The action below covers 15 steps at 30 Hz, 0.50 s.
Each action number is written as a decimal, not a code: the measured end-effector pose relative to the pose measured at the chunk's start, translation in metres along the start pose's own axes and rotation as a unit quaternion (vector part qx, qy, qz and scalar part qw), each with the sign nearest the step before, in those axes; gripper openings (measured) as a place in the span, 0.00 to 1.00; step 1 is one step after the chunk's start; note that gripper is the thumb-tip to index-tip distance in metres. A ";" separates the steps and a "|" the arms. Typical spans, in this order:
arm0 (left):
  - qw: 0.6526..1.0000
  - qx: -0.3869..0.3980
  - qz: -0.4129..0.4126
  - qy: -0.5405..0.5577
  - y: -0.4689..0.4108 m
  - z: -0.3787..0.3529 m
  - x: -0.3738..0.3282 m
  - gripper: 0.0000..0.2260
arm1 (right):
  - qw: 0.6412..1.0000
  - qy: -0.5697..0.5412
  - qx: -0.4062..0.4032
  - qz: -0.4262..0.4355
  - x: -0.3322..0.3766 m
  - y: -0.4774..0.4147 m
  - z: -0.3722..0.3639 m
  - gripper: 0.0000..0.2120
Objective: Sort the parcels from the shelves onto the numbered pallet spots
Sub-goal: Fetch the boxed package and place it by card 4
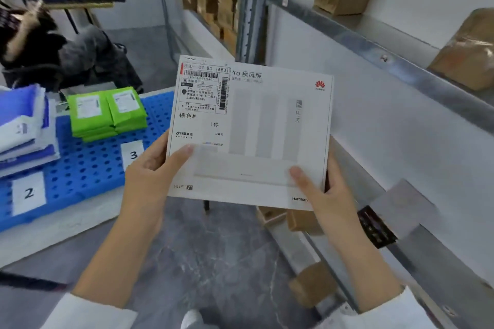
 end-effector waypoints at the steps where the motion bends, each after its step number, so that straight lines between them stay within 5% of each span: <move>1: 1.000 -0.012 0.008 0.001 -0.006 0.011 0.004 0.15 | 1.000 0.001 0.014 -0.007 -0.005 -0.007 -0.014 0.32; 15: 0.992 -0.109 0.059 0.036 -0.082 0.097 0.044 0.18 | 0.993 0.023 0.113 -0.038 -0.047 -0.090 -0.128 0.32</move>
Point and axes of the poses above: each hand's wrist, its own y-axis away from the middle knuckle, its own z-axis out of the back of the hand, x = y × z, the point moved 1 cm from there along -y, towards the middle knuckle, and after that the axes turned 13 degrees about -y, right-handed, at the moved point
